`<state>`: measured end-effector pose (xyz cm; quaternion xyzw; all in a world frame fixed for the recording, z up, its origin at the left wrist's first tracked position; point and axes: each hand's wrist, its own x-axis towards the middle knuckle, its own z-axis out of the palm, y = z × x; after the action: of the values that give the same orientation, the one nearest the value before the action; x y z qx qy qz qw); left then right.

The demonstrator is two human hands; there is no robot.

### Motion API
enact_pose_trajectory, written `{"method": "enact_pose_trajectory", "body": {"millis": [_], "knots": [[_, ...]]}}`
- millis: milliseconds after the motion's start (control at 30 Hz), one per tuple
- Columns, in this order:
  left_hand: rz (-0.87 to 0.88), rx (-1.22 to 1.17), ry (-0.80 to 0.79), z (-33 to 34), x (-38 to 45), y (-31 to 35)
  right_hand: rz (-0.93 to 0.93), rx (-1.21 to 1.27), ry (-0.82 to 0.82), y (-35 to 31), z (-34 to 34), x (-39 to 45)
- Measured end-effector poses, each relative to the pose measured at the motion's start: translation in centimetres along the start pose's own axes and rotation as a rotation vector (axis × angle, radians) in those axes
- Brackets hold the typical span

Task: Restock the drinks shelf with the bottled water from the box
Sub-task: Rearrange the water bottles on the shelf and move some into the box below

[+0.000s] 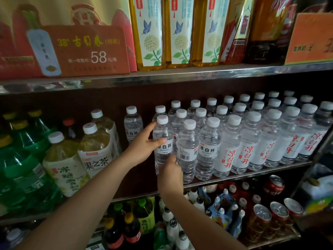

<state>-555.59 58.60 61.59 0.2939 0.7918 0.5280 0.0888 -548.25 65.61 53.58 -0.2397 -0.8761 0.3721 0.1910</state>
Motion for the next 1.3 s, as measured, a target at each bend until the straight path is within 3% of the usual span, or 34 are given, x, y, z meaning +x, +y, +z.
{"method": "enact_pose_trajectory", "body": {"millis": [233, 600, 1100, 1300], "knots": [[-0.066, -0.016, 0.053, -0.2, 3.0, -0.9, 0.107, 0.007, -0.033, -1.1, 1.2, 3.2], [-0.077, 0.005, 0.064, 0.1, 2.6, -0.9, 0.093, 0.134, -0.088, -1.0, 0.7, 2.3], [-0.152, 0.151, 0.190, 1.8, -4.3, 2.9, -0.008, 0.207, -0.284, 0.6, -5.8, -2.1], [-0.291, 0.252, 0.232, 3.0, -9.5, 3.0, -0.086, 0.116, -0.292, 2.7, -9.7, -5.0]]}}
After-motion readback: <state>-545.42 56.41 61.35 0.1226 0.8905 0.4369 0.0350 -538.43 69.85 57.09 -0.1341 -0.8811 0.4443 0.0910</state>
